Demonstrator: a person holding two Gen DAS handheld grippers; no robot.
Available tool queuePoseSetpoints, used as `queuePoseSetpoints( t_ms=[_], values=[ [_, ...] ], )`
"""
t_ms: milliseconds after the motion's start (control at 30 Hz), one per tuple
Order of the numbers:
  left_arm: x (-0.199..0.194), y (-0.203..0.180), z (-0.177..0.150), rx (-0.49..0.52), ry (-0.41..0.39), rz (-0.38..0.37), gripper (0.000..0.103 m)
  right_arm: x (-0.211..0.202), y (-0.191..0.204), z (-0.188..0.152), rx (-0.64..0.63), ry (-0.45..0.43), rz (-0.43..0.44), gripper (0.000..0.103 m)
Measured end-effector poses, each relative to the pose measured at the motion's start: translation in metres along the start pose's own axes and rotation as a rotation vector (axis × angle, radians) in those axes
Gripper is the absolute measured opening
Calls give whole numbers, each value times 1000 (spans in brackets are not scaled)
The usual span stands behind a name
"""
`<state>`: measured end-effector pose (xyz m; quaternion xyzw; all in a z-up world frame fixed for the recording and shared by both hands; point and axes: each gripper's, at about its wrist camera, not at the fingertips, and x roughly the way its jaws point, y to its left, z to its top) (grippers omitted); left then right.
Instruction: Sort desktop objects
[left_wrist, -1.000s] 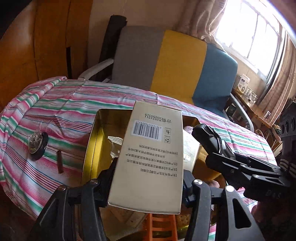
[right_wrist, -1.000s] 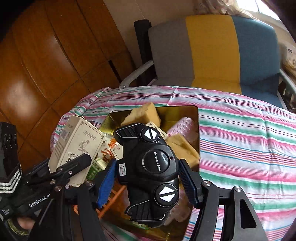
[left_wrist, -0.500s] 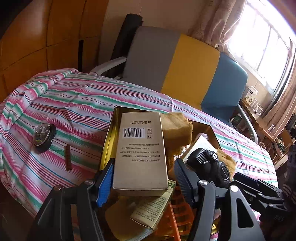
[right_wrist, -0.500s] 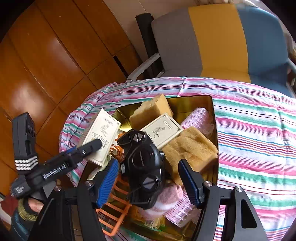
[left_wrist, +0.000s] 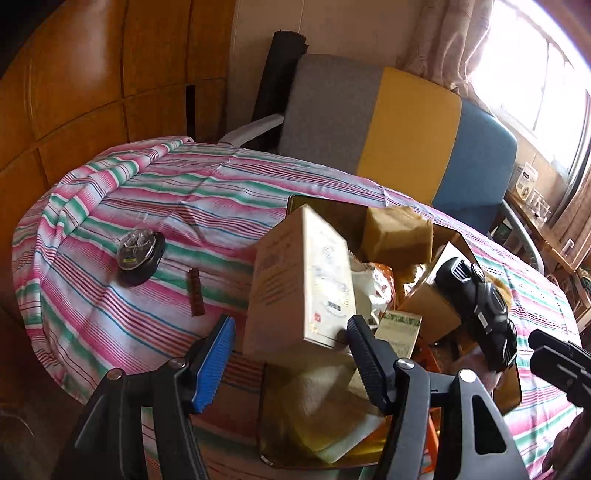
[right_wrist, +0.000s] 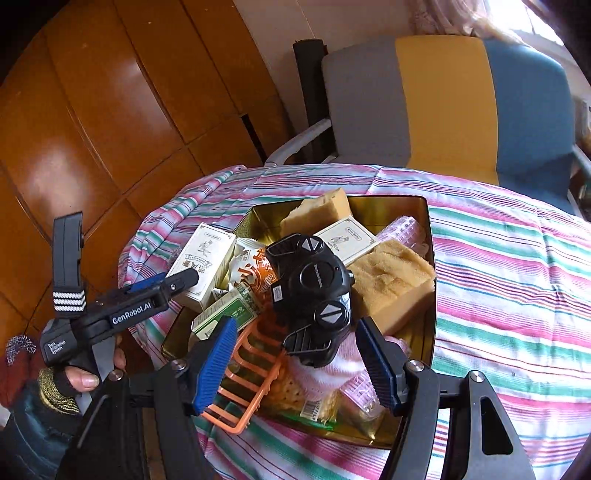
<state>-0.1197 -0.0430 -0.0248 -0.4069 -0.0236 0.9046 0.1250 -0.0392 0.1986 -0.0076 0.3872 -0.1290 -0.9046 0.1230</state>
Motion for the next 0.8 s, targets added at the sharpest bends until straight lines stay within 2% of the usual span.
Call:
queuePoseSetpoints(
  t_ms=[167,300,467,567,600,633,733,800],
  values=[
    [-19,9,-8,-32,-33,-28,64,-9,3,-7,1,-11,-1,69],
    [-23,-2,-15,0,-31,-23,64,-12,7,-12,-9,-18,-53,69],
    [-38,-22,-32,-46,-26,-39,67,-16,13,-18,-22,-26,-119,69],
    [-52,-43,-48,-20,-43,-25,67,-19,16,-22,-30,-30,-159,78],
    [-56,-51,-52,-5,-50,-11,67,-20,17,-24,-33,-32,-172,84],
    [-61,-58,-57,11,-54,5,67,-21,18,-25,-35,-34,-185,91],
    [-74,-73,-61,52,-62,72,67,-25,22,-27,-48,-41,-231,101],
    [-83,-78,-61,62,-73,107,67,-28,26,-29,-70,-49,-262,103]
  ],
)
